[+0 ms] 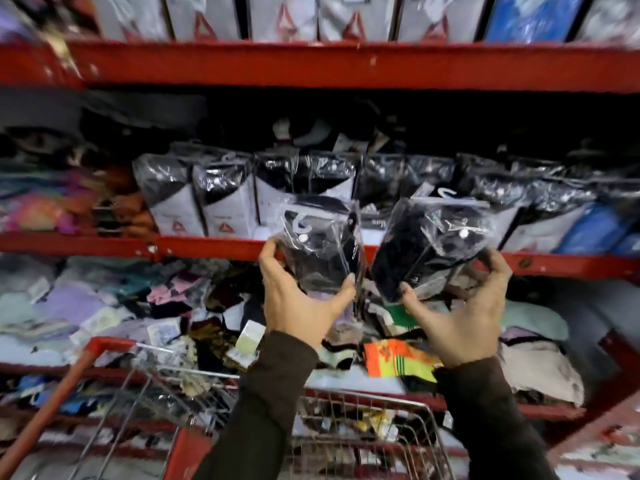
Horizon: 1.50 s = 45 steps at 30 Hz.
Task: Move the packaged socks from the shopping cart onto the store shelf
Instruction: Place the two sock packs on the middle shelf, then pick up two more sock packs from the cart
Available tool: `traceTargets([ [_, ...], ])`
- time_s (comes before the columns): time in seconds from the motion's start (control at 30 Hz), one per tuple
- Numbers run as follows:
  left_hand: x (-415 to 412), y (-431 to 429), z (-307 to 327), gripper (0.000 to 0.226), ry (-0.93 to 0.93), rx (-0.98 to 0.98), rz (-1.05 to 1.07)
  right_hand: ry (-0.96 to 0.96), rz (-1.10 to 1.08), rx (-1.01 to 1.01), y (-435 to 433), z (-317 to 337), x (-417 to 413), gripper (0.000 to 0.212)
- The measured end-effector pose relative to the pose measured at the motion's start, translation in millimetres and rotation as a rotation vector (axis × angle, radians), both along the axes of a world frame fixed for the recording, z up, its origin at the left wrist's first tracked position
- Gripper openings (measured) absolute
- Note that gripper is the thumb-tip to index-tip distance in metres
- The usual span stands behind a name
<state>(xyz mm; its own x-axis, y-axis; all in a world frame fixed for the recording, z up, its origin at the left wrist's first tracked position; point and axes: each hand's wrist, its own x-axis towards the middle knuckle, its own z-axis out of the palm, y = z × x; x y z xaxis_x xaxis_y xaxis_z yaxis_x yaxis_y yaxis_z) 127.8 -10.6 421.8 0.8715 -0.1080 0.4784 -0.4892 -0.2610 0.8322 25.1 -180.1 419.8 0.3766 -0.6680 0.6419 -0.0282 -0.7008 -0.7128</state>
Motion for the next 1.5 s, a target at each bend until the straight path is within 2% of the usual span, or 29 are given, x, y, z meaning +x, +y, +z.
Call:
traceTargets([
  [0.13,38,-33,41,0.098,-0.154,-0.045,0.010,-0.099,0.028,-0.017,-25,40,32,0.100],
  [0.23,63,-60,49,0.095,-0.165,0.011,-0.014,-0.109,-0.004,-0.008,-41,44,57,0.097],
  [0.57,83,-134,39,0.103,0.007,0.282,0.088,0.134,-0.188,-0.057,-73,16,103,0.095],
  [0.67,80,-142,30,0.095,-0.042,0.346,0.059,0.164,-0.183,-0.018,-76,10,103,0.093],
  [0.8,79,-132,18,0.089,-0.067,0.277,-0.057,0.096,-0.143,0.008,-68,-1,93,0.090],
  [0.87,74,-120,9,0.085,-0.059,0.199,-0.141,0.028,-0.126,-0.005,-55,-8,85,0.082],
  [0.97,59,-92,-19,0.060,-0.105,0.006,-0.165,-0.009,-0.083,-0.046,-29,-29,72,0.060],
  [1.03,45,-67,-54,0.042,-0.075,-0.041,-0.152,0.036,-0.032,-0.041,-8,-56,61,0.048],
  [1.2,18,14,-173,0.023,0.208,0.201,-0.102,0.342,0.085,0.075,58,-157,38,0.044],
  [1.27,8,54,-215,0.027,0.407,0.243,-0.039,0.555,0.130,0.163,87,-200,30,0.048],
  [1.33,-4,95,-248,0.031,0.634,0.268,0.049,0.801,0.222,0.250,116,-239,23,0.061],
  [1.4,-15,134,-282,0.026,0.868,0.279,0.166,1.049,0.316,0.341,144,-270,16,0.070],
  [1.5,-26,172,-321,0.031,1.084,0.412,0.259,1.312,0.415,0.365,178,-321,11,0.067],
])
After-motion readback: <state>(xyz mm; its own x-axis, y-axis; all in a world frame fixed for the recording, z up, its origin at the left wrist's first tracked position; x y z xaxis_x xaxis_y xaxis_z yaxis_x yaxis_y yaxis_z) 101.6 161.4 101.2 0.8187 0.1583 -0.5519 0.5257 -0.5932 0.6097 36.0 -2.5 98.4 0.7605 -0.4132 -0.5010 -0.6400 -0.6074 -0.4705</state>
